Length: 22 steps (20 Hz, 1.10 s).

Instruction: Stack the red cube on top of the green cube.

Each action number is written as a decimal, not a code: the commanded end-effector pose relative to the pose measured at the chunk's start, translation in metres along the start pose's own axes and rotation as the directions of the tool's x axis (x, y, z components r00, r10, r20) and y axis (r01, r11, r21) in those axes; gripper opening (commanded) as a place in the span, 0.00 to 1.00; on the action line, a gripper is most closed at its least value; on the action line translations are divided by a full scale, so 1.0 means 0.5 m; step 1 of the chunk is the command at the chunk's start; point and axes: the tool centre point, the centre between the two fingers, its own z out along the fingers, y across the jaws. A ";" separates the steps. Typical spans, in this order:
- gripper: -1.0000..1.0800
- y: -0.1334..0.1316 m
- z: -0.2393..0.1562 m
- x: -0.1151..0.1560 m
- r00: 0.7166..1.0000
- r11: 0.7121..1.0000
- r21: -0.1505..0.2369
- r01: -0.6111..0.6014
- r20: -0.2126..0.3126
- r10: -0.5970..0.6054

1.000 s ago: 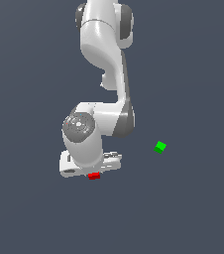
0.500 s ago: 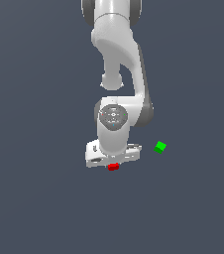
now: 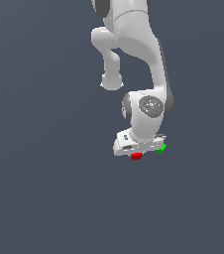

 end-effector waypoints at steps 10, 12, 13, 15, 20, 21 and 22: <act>0.00 -0.230 0.033 -0.069 1.000 1.000 0.000 0.000 0.000 0.000; 0.00 -0.254 0.036 -0.076 1.000 1.000 0.000 0.000 0.000 0.000; 0.00 -0.264 0.038 -0.078 1.000 1.000 0.000 0.000 0.000 0.000; 0.00 -0.279 0.040 -0.082 1.000 1.000 0.000 0.000 0.000 0.000; 0.96 -0.292 0.041 -0.085 1.000 1.000 0.000 0.000 0.000 0.000; 0.96 -0.292 0.041 -0.085 1.000 1.000 0.000 0.000 0.000 0.000; 0.96 -0.292 0.041 -0.085 1.000 1.000 0.000 0.000 0.000 0.000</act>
